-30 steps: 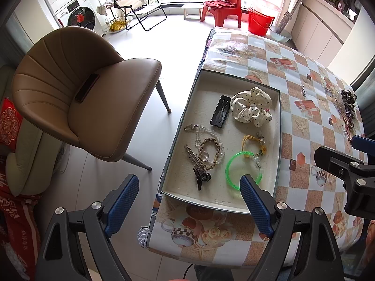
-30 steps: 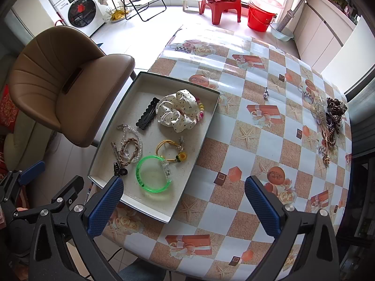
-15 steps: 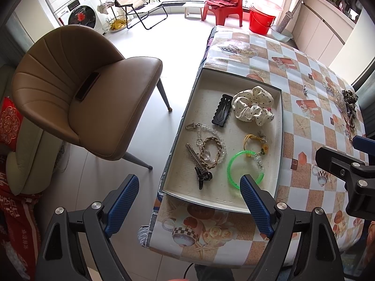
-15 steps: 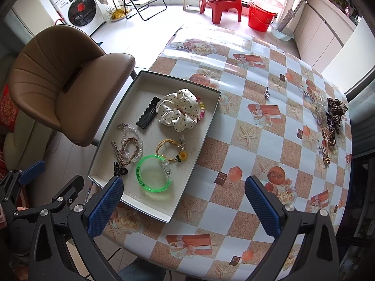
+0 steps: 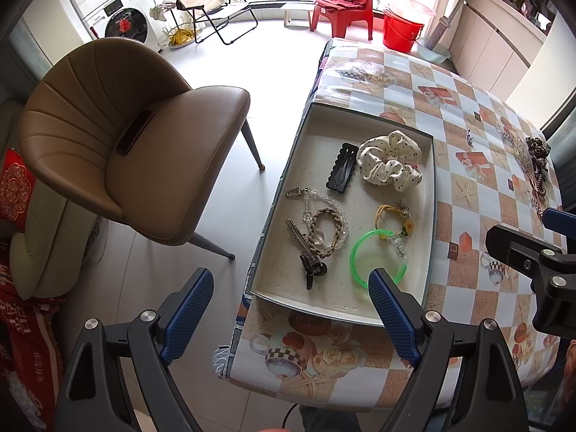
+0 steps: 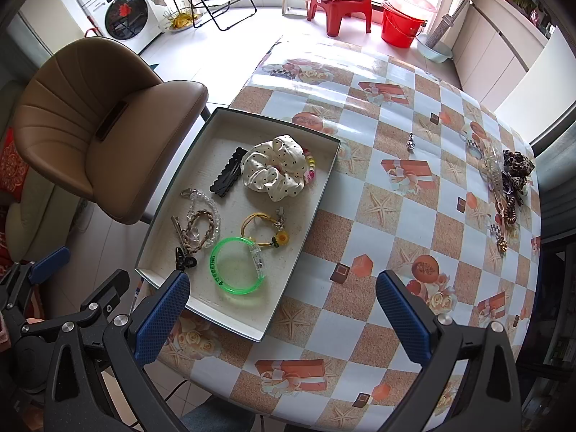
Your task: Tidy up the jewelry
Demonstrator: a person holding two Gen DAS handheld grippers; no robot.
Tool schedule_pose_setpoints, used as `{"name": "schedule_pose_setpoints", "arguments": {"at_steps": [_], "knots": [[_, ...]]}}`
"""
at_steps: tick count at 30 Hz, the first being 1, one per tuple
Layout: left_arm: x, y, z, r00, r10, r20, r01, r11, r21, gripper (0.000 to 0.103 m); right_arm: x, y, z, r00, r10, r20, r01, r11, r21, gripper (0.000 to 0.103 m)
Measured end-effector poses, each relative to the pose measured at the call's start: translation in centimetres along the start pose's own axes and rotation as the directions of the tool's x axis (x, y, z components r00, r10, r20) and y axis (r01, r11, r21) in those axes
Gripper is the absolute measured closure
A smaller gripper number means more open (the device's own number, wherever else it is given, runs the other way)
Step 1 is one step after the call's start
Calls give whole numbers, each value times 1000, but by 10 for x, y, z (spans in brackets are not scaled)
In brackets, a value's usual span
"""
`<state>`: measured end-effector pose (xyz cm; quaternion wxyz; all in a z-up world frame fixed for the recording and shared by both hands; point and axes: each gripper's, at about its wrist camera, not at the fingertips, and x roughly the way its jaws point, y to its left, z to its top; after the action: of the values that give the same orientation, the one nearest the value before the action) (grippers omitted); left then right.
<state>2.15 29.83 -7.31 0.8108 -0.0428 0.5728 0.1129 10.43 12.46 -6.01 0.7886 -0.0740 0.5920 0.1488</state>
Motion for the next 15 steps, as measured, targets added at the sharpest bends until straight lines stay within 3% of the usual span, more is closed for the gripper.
{"name": "schedule_pose_setpoints", "arguments": {"at_steps": [15], "knots": [[0, -1, 0, 1000, 5, -1, -5, 1000, 1, 13, -1, 0, 0, 1000, 0, 0, 0, 1000, -1, 0]]}}
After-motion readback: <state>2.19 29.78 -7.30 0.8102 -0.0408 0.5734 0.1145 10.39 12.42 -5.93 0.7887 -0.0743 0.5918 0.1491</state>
